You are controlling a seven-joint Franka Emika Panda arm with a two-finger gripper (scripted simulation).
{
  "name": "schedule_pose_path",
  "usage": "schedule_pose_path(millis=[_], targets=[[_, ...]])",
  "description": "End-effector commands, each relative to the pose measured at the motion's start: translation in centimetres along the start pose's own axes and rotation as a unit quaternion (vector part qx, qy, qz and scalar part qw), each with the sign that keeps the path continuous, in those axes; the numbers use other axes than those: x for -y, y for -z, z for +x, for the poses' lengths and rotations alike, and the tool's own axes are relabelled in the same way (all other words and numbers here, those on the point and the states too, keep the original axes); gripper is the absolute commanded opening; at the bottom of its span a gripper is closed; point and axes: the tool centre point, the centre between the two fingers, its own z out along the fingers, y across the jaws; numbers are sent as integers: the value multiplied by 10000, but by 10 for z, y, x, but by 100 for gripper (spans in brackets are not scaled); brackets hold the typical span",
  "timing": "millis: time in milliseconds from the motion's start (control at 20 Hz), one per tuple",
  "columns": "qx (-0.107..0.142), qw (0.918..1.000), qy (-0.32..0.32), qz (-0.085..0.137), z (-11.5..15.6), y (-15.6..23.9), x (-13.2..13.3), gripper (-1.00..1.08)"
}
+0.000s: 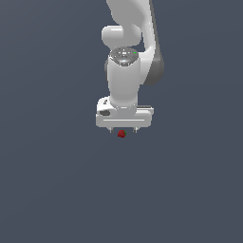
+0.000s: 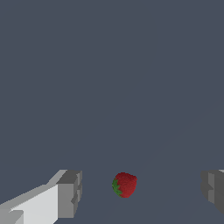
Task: Pick up the object and move it to a goal position.
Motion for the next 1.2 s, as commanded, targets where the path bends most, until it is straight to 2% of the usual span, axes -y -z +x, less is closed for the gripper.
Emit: schedule_pose_path(millis=[0, 150, 500, 800, 1150], targets=[[0, 10000, 0, 0, 0, 0, 0, 100], [4, 10000, -29, -19, -1, 0, -7, 100], [25, 9996, -256, -117, -5, -1, -43, 100], [27, 9997, -196, -113, -6, -2, -41, 100], [53, 9997, 184, -121, -11, -10, -40, 100]])
